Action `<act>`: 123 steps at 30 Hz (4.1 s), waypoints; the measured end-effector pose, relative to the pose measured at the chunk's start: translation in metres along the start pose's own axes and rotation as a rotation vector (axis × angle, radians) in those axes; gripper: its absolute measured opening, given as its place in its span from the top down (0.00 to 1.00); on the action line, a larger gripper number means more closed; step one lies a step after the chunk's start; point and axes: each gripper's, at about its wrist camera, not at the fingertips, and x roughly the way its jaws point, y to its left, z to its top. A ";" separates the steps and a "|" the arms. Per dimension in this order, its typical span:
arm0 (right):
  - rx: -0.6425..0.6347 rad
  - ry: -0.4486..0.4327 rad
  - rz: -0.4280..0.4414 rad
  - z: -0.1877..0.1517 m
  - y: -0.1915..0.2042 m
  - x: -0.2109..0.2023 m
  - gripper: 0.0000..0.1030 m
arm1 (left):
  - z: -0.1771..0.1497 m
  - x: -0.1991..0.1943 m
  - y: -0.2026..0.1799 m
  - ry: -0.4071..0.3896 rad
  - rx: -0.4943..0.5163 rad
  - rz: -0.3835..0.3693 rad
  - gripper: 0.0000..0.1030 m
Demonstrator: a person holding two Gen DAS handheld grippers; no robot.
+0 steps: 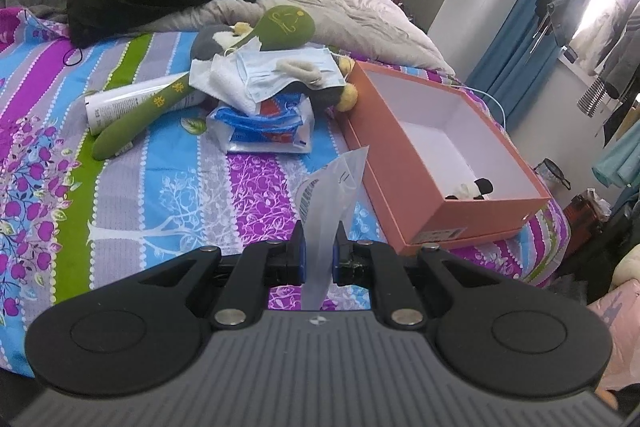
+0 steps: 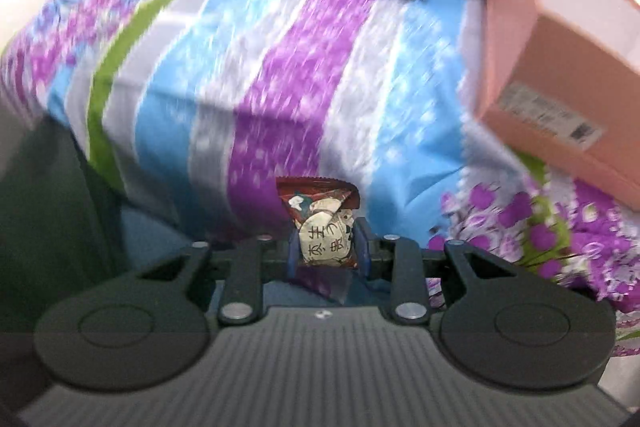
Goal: Organize soft objects
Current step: 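Carry the packet with left tool while right tool carries the candy over the box, then open left tool over the box while right tool releases the candy inside, then withdraw both open tools from the box toward the pile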
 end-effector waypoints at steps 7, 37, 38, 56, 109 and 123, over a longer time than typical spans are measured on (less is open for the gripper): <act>0.062 -0.155 -0.032 0.017 -0.005 -0.051 0.69 | 0.006 0.002 -0.013 -0.015 -0.001 -0.020 0.87; 0.456 -0.227 -0.188 0.079 -0.207 -0.069 0.69 | 0.121 0.177 -0.153 0.166 0.202 -0.185 0.87; 0.467 -0.215 -0.182 0.079 -0.212 -0.064 0.69 | 0.122 0.185 -0.155 0.186 0.201 -0.186 0.87; 0.480 -0.210 -0.204 0.071 -0.219 -0.064 0.55 | 0.121 0.207 -0.169 0.238 0.278 -0.137 0.66; 0.345 -0.421 -0.112 0.010 -0.054 -0.115 0.55 | 0.015 0.013 -0.069 -0.023 0.163 -0.025 0.59; 0.220 -0.378 -0.067 0.031 -0.018 -0.070 0.55 | 0.005 0.024 -0.007 -0.014 0.092 0.066 0.51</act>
